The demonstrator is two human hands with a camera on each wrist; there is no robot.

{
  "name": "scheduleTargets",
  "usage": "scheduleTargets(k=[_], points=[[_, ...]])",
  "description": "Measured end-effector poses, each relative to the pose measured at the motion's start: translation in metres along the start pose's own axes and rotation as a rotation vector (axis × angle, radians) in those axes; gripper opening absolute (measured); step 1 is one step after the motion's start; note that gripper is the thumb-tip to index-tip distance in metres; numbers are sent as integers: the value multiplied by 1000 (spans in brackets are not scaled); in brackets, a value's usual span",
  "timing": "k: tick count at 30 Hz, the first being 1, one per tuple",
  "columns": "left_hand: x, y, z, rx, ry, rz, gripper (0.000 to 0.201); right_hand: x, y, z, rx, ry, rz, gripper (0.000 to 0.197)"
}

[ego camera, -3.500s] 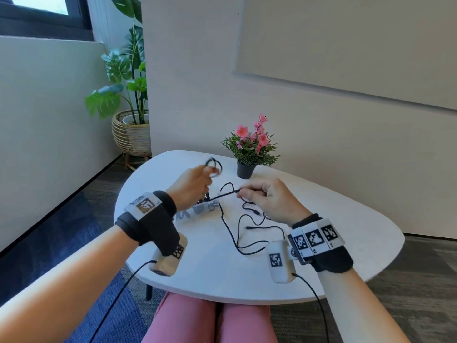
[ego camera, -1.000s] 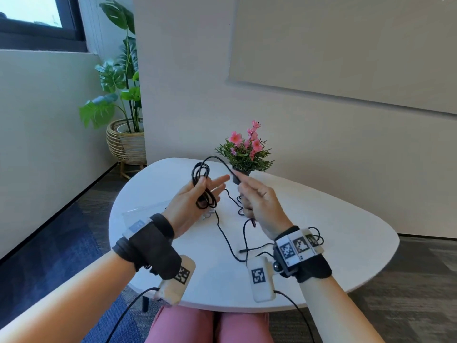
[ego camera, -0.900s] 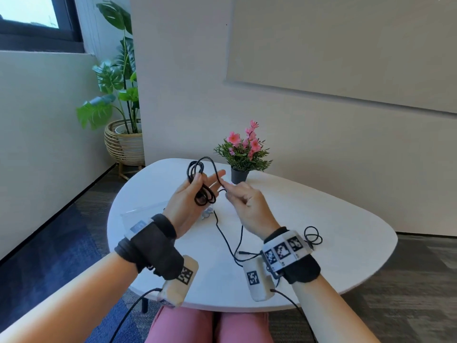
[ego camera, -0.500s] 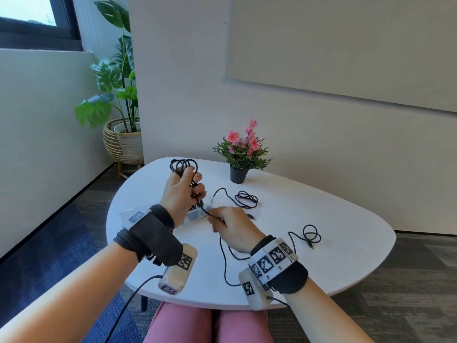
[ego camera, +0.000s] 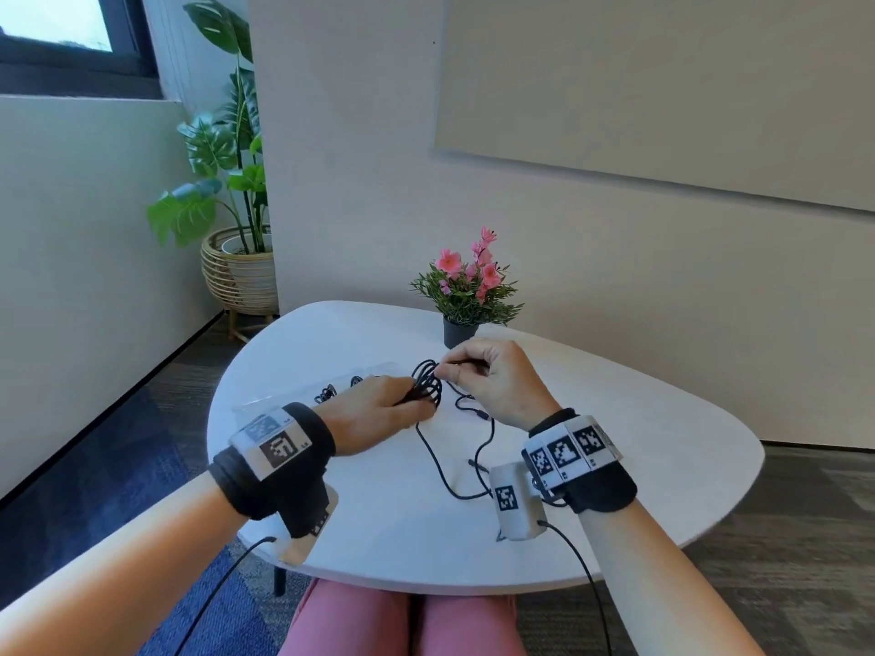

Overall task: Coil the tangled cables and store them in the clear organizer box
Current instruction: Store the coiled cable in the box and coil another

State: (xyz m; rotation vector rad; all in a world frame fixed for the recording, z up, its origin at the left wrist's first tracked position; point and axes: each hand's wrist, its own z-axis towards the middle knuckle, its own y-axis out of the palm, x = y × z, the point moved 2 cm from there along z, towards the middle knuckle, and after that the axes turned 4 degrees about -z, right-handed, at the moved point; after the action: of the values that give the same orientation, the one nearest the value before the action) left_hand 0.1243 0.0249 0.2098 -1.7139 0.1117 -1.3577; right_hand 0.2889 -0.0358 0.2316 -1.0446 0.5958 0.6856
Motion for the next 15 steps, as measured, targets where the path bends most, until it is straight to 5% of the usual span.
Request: scheduleTargets(k=[3, 10, 15], points=[[-4, -2, 1, -53, -8, 76, 21, 9, 0, 0, 37, 58, 99, 7], [-6, 12, -3, -75, 95, -431, 19, 19, 12, -1, 114, 184, 334, 16], [-1, 23, 1, 192, 123, -822, 31, 20, 33, -8, 178, 212, 366, 17]])
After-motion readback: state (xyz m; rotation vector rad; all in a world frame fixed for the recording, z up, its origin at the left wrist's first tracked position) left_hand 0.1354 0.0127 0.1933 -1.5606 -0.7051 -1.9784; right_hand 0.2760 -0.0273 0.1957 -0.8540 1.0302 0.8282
